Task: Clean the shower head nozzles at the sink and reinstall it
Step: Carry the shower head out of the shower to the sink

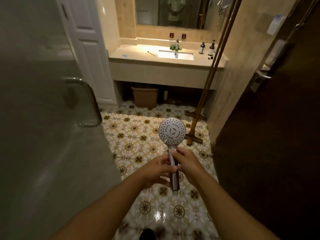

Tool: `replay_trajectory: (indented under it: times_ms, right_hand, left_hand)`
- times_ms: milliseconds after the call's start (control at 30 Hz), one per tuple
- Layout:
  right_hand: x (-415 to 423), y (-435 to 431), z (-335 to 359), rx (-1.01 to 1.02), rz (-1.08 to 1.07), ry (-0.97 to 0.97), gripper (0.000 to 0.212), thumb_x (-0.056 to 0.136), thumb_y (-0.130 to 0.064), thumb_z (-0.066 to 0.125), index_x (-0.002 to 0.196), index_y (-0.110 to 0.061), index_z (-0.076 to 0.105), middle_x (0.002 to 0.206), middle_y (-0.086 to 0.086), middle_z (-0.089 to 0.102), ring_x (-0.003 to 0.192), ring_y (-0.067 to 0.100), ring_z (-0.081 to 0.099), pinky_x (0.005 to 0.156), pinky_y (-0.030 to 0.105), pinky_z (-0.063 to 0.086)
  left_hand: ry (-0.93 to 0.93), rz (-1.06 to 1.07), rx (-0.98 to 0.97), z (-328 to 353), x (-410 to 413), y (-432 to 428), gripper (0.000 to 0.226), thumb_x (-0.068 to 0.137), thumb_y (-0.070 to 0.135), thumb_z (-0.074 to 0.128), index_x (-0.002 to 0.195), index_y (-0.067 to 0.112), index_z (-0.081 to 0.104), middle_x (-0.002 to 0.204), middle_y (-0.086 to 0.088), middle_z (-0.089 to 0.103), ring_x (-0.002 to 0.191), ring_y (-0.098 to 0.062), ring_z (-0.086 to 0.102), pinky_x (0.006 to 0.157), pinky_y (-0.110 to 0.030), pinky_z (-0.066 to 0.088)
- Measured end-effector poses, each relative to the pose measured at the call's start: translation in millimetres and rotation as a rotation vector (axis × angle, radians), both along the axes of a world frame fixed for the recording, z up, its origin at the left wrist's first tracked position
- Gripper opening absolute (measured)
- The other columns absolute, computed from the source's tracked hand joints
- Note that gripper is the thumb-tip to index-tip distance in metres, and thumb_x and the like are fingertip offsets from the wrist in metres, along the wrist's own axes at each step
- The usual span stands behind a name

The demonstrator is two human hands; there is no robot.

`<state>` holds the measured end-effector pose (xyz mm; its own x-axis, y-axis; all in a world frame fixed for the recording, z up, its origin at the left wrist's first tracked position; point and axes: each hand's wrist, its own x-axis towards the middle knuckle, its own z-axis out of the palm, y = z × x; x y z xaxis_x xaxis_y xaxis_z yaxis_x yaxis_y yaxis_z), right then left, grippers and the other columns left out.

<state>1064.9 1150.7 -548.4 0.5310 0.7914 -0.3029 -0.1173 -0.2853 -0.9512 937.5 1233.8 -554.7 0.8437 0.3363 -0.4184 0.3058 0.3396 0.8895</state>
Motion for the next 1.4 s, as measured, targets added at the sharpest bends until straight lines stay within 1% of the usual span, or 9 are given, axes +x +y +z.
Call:
replay_trajectory:
  times_ms: [133,233,333,400,500,767,967,1233,1400]
  right_hand:
    - [51,84,14,-0.027,-0.015,-0.027,0.024,0.096,-0.017,0.058,0.103,0.003,0.067,0.106,0.030,0.066,0.090,0.033,0.068,0.077,0.045,0.055]
    - [80,135,21,-0.024,-0.030,-0.001,0.020,0.096,-0.019,0.058,0.104,-0.004,0.069,0.102,0.020,0.072,0.090,0.029,0.071,0.068,0.034,0.057]
    - [99,174,18,-0.006,-0.055,0.082,0.017,0.096,-0.019,0.059,0.101,-0.010,0.072,0.101,0.016,0.074,0.086,0.023,0.072,0.062,0.027,0.056]
    - [114,200,15,0.016,-0.052,0.139,0.018,0.095,-0.018,0.060,0.103,-0.008,0.073,0.104,0.019,0.073,0.087,0.025,0.071,0.068,0.031,0.059]
    - [142,242,7,0.047,-0.071,0.201,0.019,0.095,-0.016,0.060,0.106,-0.004,0.071,0.111,0.024,0.070,0.093,0.028,0.068,0.082,0.046,0.057]
    - [269,383,-18,0.062,-0.023,0.196,0.017,0.092,-0.010,0.061,0.106,-0.007,0.070,0.111,0.024,0.069,0.090,0.029,0.069,0.064,0.036,0.054]
    - [362,505,-16,0.052,0.036,0.251,0.016,0.090,-0.008,0.064,0.105,-0.005,0.068,0.102,0.018,0.073,0.088,0.026,0.071,0.078,0.044,0.056]
    - [425,659,-19,0.020,0.111,0.302,0.007,0.090,-0.005,0.065,0.096,-0.007,0.069,0.088,0.009,0.076,0.081,0.020,0.073,0.068,0.037,0.059]
    - [458,769,-22,0.009,0.076,0.302,0.013,0.091,-0.005,0.063,0.103,-0.001,0.067,0.091,0.015,0.076,0.081,0.027,0.074,0.062,0.034,0.059]
  left_hand:
    - [-0.015,-0.029,-0.039,10,50,87,0.041,0.088,0.013,0.070,0.125,0.027,0.060,0.111,-0.009,0.072,0.098,-0.027,0.070,0.072,-0.040,0.058]
    - [-0.032,-0.017,-0.044,11,83,140,0.044,0.087,0.008,0.069,0.126,0.025,0.060,0.117,-0.018,0.068,0.107,-0.038,0.066,0.079,-0.045,0.058]
    - [-0.042,0.038,-0.048,8,110,185,0.031,0.090,0.008,0.065,0.120,0.013,0.065,0.108,-0.018,0.070,0.104,-0.035,0.066,0.091,-0.053,0.050]
    - [-0.037,0.079,-0.070,4,128,215,0.026,0.091,0.009,0.063,0.117,0.005,0.066,0.107,-0.019,0.068,0.105,-0.037,0.065,0.094,-0.055,0.050]
    - [-0.042,0.087,-0.092,0,161,258,0.023,0.091,0.006,0.062,0.113,0.007,0.068,0.099,-0.014,0.070,0.096,-0.031,0.070,0.077,-0.045,0.059]
    - [-0.055,0.113,-0.081,-15,274,388,0.032,0.090,0.004,0.059,0.122,0.008,0.060,0.104,-0.018,0.068,0.097,-0.033,0.070,0.083,-0.051,0.056]
    - [-0.013,0.154,-0.025,-7,353,501,0.029,0.090,0.009,0.062,0.120,0.011,0.063,0.100,-0.014,0.070,0.092,-0.029,0.069,0.086,-0.052,0.056]
    - [0.019,0.246,0.029,-14,402,646,0.027,0.087,0.013,0.068,0.113,0.014,0.068,0.113,-0.024,0.068,0.104,-0.044,0.066,0.088,-0.056,0.055]
    - [-0.016,0.209,0.041,-27,437,759,0.028,0.088,0.012,0.069,0.116,0.010,0.065,0.113,-0.024,0.068,0.095,-0.034,0.069,0.082,-0.049,0.057]
